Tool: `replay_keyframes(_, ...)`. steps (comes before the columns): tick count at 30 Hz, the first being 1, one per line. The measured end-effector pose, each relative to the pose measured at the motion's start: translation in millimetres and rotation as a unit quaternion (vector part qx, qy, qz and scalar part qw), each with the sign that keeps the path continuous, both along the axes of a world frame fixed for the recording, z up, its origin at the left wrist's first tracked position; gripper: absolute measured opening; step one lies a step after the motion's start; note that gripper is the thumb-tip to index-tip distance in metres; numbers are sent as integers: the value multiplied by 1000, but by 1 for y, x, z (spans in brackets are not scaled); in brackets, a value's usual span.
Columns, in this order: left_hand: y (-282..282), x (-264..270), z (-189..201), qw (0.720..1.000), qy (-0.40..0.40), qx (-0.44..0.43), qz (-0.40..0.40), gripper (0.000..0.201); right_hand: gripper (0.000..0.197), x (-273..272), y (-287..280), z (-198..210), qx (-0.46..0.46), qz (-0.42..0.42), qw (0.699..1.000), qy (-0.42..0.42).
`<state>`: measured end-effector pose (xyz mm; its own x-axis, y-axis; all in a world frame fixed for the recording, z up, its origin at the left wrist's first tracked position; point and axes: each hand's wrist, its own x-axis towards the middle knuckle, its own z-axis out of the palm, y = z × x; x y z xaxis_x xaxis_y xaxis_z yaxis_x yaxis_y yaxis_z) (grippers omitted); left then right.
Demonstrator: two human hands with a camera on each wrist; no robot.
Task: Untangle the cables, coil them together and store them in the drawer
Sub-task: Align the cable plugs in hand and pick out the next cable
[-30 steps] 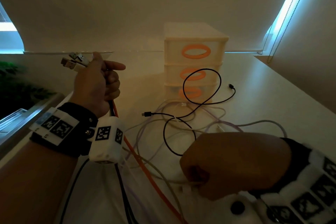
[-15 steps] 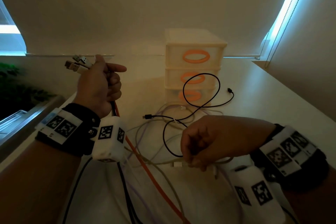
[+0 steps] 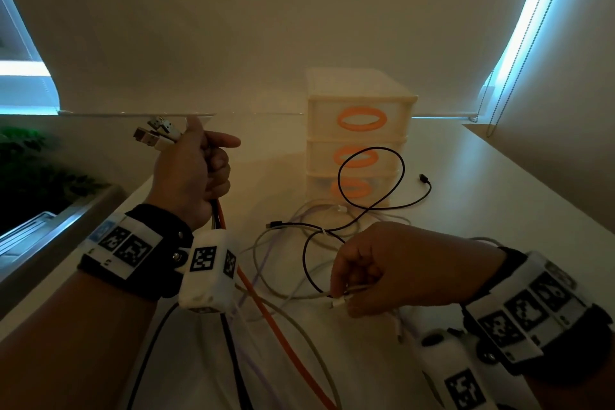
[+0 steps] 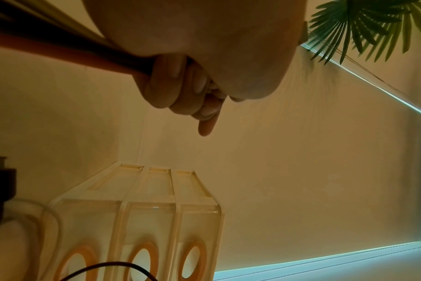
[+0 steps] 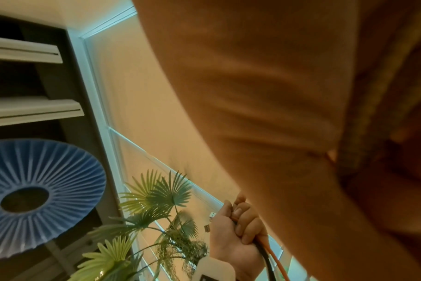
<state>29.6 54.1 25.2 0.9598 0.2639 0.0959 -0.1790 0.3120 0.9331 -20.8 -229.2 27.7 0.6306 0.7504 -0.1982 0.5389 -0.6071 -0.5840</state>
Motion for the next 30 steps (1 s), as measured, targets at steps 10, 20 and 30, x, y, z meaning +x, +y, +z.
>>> replay_keyframes(10,-2,-1,-1,1000,4,7,0,61,6,1,-3,8,112,-65,984,-124)
replay_keyframes(20,-12,-9,5,998,-18,22,-50,60,15,21,8,22,390,-336,857,-27)
replay_keyframes(30,-45,-31,10,975,-67,77,-198,54,16,21,62,44,490,-213,835,135)
